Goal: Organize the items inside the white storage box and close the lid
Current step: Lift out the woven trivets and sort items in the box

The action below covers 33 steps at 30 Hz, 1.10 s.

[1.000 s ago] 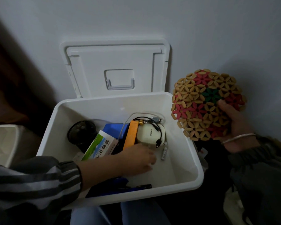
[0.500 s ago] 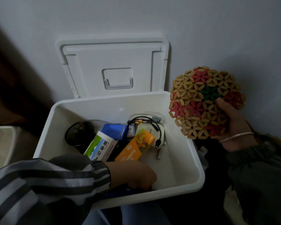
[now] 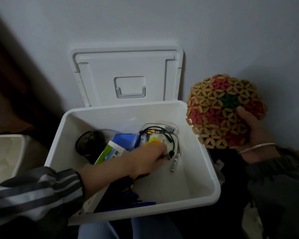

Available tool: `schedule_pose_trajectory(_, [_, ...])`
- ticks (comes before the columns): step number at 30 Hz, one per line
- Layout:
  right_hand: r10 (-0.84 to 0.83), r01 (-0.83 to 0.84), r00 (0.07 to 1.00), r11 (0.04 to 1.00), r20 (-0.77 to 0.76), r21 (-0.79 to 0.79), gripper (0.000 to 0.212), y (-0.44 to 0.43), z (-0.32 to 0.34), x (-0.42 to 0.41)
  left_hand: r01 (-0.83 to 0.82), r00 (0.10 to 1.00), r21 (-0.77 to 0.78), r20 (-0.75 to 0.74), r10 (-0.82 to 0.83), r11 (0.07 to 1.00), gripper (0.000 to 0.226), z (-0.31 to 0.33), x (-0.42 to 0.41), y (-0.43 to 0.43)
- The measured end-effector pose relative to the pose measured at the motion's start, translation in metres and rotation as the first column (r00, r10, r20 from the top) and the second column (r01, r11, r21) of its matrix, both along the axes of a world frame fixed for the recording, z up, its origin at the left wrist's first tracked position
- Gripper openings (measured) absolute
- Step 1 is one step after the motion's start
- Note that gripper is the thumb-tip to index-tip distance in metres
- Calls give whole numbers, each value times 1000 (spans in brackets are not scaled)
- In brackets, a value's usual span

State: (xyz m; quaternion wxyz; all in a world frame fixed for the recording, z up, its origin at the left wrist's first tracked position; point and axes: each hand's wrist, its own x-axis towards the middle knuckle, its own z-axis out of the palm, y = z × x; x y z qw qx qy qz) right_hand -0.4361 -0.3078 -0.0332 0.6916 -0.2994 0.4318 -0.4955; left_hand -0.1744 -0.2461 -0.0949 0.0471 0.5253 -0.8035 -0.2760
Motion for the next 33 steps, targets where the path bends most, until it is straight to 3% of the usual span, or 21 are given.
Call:
schedule_pose_trajectory(1, [-6, 6, 1000, 1000, -1, 1, 55, 0, 1, 0, -110, 993, -107, 22, 113, 988, 18, 5, 3, -8])
schedule_pose_trajectory(3, [-14, 14, 1000, 1000, -11, 6, 51, 1, 5, 1, -233, 925, -295, 227, 305, 927, 22, 9, 8, -25])
schedule_pose_trajectory(6, [10, -8, 999, 999, -47, 50, 56, 1, 7, 1, -180, 763, -365, 534, 364, 913, 37, 1, 9, -35])
schedule_pose_trajectory(9, [28, -20, 994, 997, -104, 77, 64, 2, 11, 0, -30, 819, -438, 505, 274, 899, 42, -8, -3, -21])
schedule_pose_trajectory(12, [56, -40, 983, 995, -174, 93, 63, 4, 14, -2, 362, 827, -499, 562, -24, 787, 47, -25, -12, -2])
schedule_pose_trajectory(14, [76, -53, 976, 992, -206, 114, 61, 5, 17, -3, 599, 722, -447, 661, -206, 664, 51, -39, -12, 5])
schedule_pose_trajectory(16, [102, -74, 968, 989, -229, 129, 59, 7, 21, -5, 757, 558, -345, 784, -273, 555, 54, -49, -13, 4])
schedule_pose_trajectory(19, [157, -113, 939, 981, -308, 154, 58, 12, 29, -6, 863, 313, -150, 908, -277, 482, 65, -59, -17, -3])
schedule_pose_trajectory(21, [179, -130, 916, 979, -359, 158, 58, 16, 35, -4, 892, 208, -68, 940, -271, 448, 67, -64, -21, -6])
schedule_pose_trajectory(25, [185, -131, 880, 980, -437, 151, 53, 27, 47, 2, 886, 217, -82, 943, -252, 457, 70, -73, -30, -13])
schedule_pose_trajectory(28, [221, -163, 837, 974, -501, 158, 50, 32, 51, 3, 886, 229, -108, 947, -223, 452, 58, -68, -26, -20])
schedule_pose_trajectory(33, [321, -237, 758, 946, -567, 220, 52, 38, 48, 9, 869, 159, -25, 960, -231, 494, 39, -56, -10, -24])
